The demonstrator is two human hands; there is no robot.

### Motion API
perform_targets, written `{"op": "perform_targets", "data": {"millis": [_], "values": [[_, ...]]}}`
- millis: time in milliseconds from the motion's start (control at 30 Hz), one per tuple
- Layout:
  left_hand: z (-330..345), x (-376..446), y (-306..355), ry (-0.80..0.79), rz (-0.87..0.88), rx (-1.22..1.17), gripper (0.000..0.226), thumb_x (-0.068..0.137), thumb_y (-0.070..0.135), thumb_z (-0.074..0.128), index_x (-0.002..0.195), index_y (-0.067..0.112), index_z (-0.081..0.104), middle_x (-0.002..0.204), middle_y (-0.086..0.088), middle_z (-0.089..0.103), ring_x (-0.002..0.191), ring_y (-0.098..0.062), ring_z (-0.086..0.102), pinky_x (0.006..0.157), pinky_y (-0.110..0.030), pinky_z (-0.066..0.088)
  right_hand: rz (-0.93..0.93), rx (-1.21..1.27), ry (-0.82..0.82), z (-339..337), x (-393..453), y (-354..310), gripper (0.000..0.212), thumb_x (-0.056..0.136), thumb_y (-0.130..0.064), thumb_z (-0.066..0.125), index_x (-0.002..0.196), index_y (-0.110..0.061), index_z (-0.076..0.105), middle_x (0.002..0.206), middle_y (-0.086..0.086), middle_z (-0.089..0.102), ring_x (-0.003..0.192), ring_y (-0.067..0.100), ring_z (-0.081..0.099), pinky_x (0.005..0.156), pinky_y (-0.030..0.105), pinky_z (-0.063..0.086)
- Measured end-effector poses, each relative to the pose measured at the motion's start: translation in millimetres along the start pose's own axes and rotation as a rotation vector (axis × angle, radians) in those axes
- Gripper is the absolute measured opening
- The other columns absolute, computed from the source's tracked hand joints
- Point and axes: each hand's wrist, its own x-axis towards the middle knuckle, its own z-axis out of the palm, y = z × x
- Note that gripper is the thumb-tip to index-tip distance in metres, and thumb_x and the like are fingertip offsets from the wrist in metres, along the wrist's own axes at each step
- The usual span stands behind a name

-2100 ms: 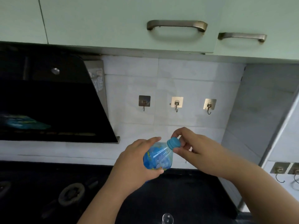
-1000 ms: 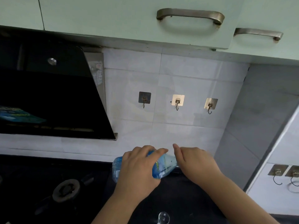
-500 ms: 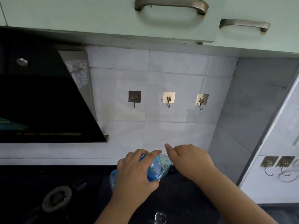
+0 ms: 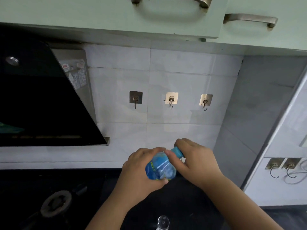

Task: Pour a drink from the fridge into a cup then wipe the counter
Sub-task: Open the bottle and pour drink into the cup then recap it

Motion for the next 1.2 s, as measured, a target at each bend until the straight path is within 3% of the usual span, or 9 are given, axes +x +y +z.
{"op": "perform_targets", "data": {"millis": [133, 267, 467, 600, 700, 767, 933, 1067, 1200], "values": [[-5.7, 2.0, 7.7, -0.032, 0.068, 0.124, 0.085, 0.071, 0.059, 0.082, 0.142, 0.065, 0.034, 0.125, 0.035, 0.046, 0.121, 0.004, 0.046, 0.107, -0.031, 0.042, 0.075, 0.032, 0.065, 4.6, -2.2, -0.3, 0.055, 0.1, -0.056, 0.037, 0.058, -0.022, 0.044, 0.051, -0.005, 0.044, 0.045, 0.014, 0.043, 0.043, 0.027, 0.031], [4.5, -2.4, 0.7, 0.072, 0.063, 0.291, 0.084, 0.072, 0.062, 0.075, 0.145, 0.057, 0.033, 0.127, 0.026, 0.052, 0.116, -0.003, 0.053, 0.096, -0.029, 0.04, 0.378, -0.11, -0.22, -1.0, 7.7, -14.3, 0.06, 0.103, -0.057, 0.034, 0.059, -0.018, 0.043, 0.056, -0.001, 0.05, 0.051, 0.013, 0.047, 0.05, 0.028, 0.035], [1.0, -2.5, -1.8, 0.079, 0.029, 0.286, 0.086, 0.073, 0.056, 0.082, 0.145, 0.055, 0.035, 0.133, 0.026, 0.051, 0.119, -0.003, 0.051, 0.099, -0.029, 0.043, 0.353, 0.054, -0.123, 9.8, 0.7, -17.9, 0.066, 0.093, -0.071, 0.026, 0.064, -0.015, 0.046, 0.057, 0.001, 0.054, 0.055, 0.019, 0.056, 0.054, 0.031, 0.043], [0.2, -2.1, -3.9, 0.016, -0.001, 0.298, 0.085, 0.076, 0.06, 0.079, 0.147, 0.056, 0.033, 0.136, 0.027, 0.05, 0.123, -0.003, 0.051, 0.104, -0.032, 0.044, 0.484, 0.193, -0.298, 14.1, 1.8, -12.5, 0.07, 0.096, -0.075, 0.031, 0.068, -0.014, 0.049, 0.06, 0.0, 0.055, 0.059, 0.017, 0.055, 0.059, 0.032, 0.044], [-0.5, -2.5, -6.5, 0.074, -0.13, 0.198, 0.084, 0.073, 0.061, 0.085, 0.143, 0.056, 0.039, 0.129, 0.033, 0.049, 0.125, 0.0, 0.044, 0.109, -0.038, 0.039, 0.531, 0.609, -0.354, 17.8, -9.4, -6.2, 0.053, 0.096, -0.075, 0.039, 0.088, -0.027, 0.059, 0.086, -0.007, 0.065, 0.079, 0.015, 0.062, 0.082, 0.038, 0.056], [-3.9, -1.5, -7.1, 0.115, -0.223, 0.064, 0.081, 0.07, 0.055, 0.09, 0.137, 0.059, 0.043, 0.119, 0.034, 0.042, 0.122, -0.002, 0.042, 0.109, -0.038, 0.04, 0.571, 0.82, -0.37, 25.0, -23.1, -0.3, 0.016, 0.102, -0.053, 0.055, 0.114, -0.043, 0.062, 0.116, -0.022, 0.065, 0.105, 0.008, 0.065, 0.102, 0.042, 0.054], [-18.0, 9.3, -3.3, -0.064, -0.276, -0.408, 0.084, 0.071, 0.032, 0.097, 0.125, 0.07, 0.045, 0.128, 0.023, 0.062, 0.113, -0.009, 0.067, 0.095, -0.032, 0.06, 0.601, 1.074, -0.544, 34.9, -48.2, 11.5, 0.088, 0.087, -0.017, 0.084, 0.145, -0.064, 0.038, 0.146, -0.019, 0.054, 0.137, 0.005, 0.051, 0.115, 0.04, 0.046], [-13.4, 14.3, 5.3, -0.125, -0.269, -0.603, 0.081, 0.077, 0.015, 0.093, 0.14, 0.045, 0.052, 0.134, 0.021, 0.066, 0.124, -0.004, 0.065, 0.104, -0.035, 0.057, 0.615, 1.112, -0.464, 43.4, -54.5, 17.9, 0.09, 0.076, -0.008, 0.092, 0.146, -0.039, 0.045, 0.134, -0.009, 0.07, 0.123, 0.013, 0.068, 0.106, 0.044, 0.056], [-9.0, 18.8, 9.4, -0.068, -0.26, -0.545, 0.052, 0.083, 0.059, 0.08, 0.128, 0.064, 0.055, 0.137, 0.031, 0.056, 0.128, -0.004, 0.059, 0.103, -0.029, 0.051, 0.665, 1.052, -0.361, 47.2, -58.5, 29.9, 0.087, 0.067, -0.009, 0.098, 0.138, -0.035, 0.053, 0.128, -0.011, 0.073, 0.117, 0.012, 0.072, 0.103, 0.046, 0.058]]}}
